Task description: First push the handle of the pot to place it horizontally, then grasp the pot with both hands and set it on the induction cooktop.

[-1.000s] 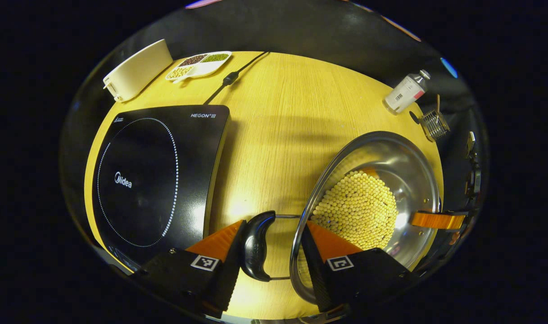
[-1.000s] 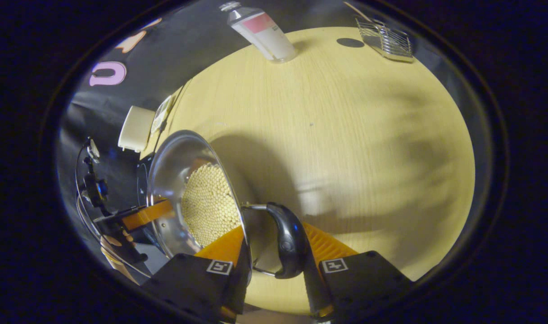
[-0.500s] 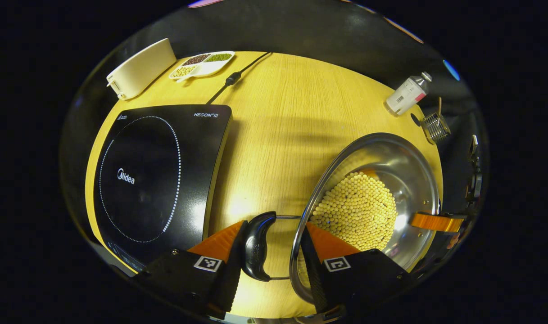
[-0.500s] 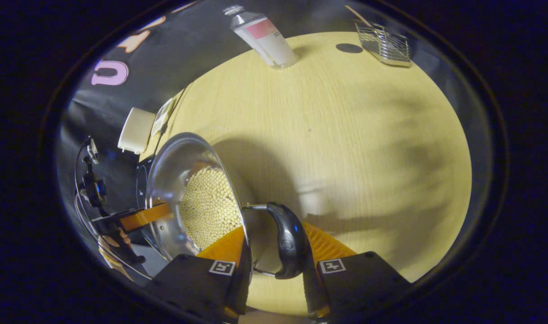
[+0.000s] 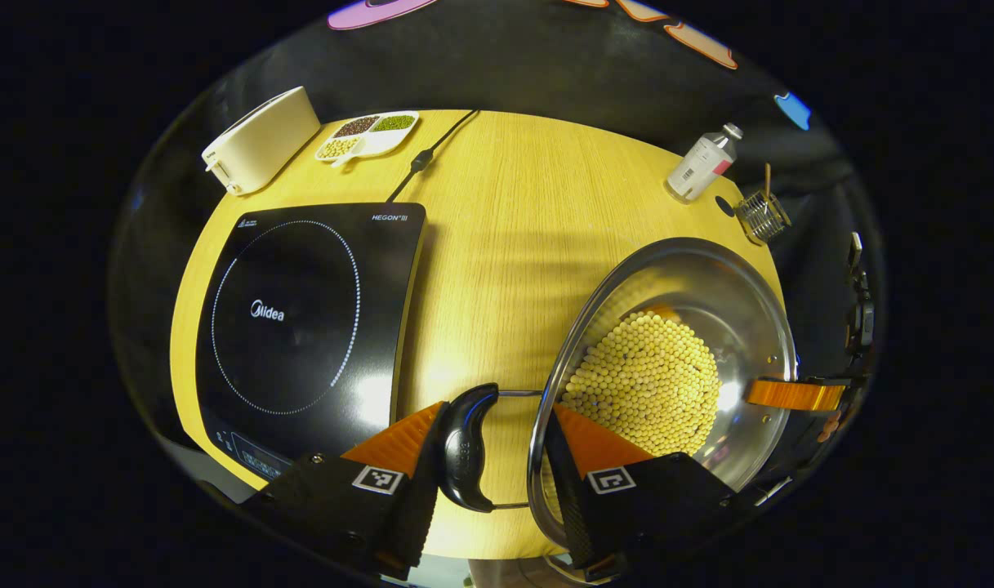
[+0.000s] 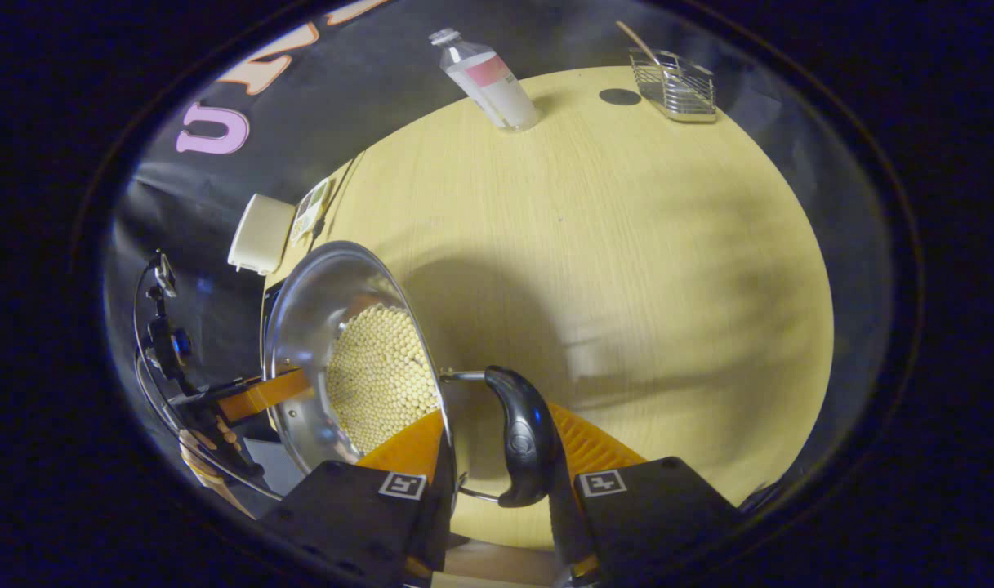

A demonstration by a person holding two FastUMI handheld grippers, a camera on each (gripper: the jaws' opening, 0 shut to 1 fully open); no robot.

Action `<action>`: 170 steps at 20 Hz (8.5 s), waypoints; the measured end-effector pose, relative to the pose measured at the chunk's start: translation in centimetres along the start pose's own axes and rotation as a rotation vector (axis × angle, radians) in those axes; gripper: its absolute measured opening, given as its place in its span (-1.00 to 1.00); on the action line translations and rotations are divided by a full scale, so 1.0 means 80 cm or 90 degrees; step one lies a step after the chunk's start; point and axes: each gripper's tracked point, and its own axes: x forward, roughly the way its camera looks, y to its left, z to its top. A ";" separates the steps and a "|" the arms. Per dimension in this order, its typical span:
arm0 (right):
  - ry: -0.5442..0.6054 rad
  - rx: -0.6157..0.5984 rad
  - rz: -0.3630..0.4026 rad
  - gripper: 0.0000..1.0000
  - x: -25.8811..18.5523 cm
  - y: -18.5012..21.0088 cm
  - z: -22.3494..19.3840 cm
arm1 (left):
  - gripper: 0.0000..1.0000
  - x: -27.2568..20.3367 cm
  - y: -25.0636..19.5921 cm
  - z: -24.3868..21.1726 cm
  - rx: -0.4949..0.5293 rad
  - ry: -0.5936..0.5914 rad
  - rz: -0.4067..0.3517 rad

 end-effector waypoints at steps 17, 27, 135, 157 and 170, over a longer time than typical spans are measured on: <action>-0.044 0.073 -0.068 0.06 -0.038 0.085 -0.107 | 0.34 -0.063 0.082 -0.033 0.080 0.017 -0.074; -0.140 0.147 -0.098 -0.09 -0.077 0.103 -0.144 | -0.10 -0.060 0.139 -0.017 0.138 -0.023 -0.190; -0.156 0.054 -0.016 -0.03 0.080 0.401 0.015 | 0.31 -0.020 0.425 0.124 0.059 -0.052 0.017; -0.491 -0.091 0.011 0.84 -0.278 0.256 -0.002 | 0.93 -0.280 0.168 0.101 0.016 -0.393 0.131; -0.768 -0.217 -0.067 0.84 -0.580 0.214 -0.074 | 0.90 -0.512 -0.054 0.055 0.048 -0.723 0.070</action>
